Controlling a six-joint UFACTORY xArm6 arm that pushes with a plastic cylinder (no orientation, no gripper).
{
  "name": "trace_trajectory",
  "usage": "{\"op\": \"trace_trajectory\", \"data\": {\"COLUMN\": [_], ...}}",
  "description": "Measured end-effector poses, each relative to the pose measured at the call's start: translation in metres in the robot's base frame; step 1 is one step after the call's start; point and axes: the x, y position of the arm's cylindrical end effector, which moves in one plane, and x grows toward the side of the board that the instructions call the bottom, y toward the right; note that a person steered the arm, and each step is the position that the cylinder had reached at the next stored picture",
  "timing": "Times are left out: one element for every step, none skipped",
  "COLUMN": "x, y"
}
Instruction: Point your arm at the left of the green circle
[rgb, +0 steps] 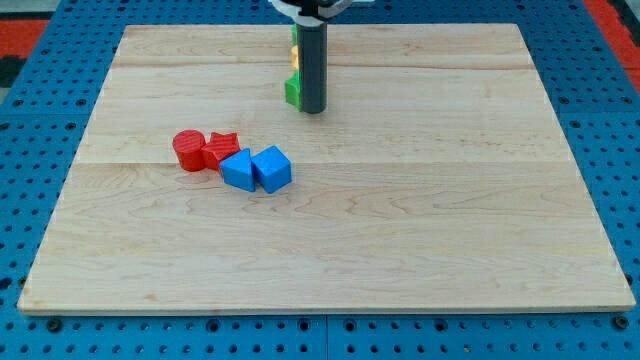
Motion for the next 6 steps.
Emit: {"op": "trace_trajectory", "data": {"x": [-0.006, -0.001, 0.014, -0.023, -0.106, -0.151], "y": [-0.016, -0.026, -0.069, -0.130, -0.154, -0.135]}}
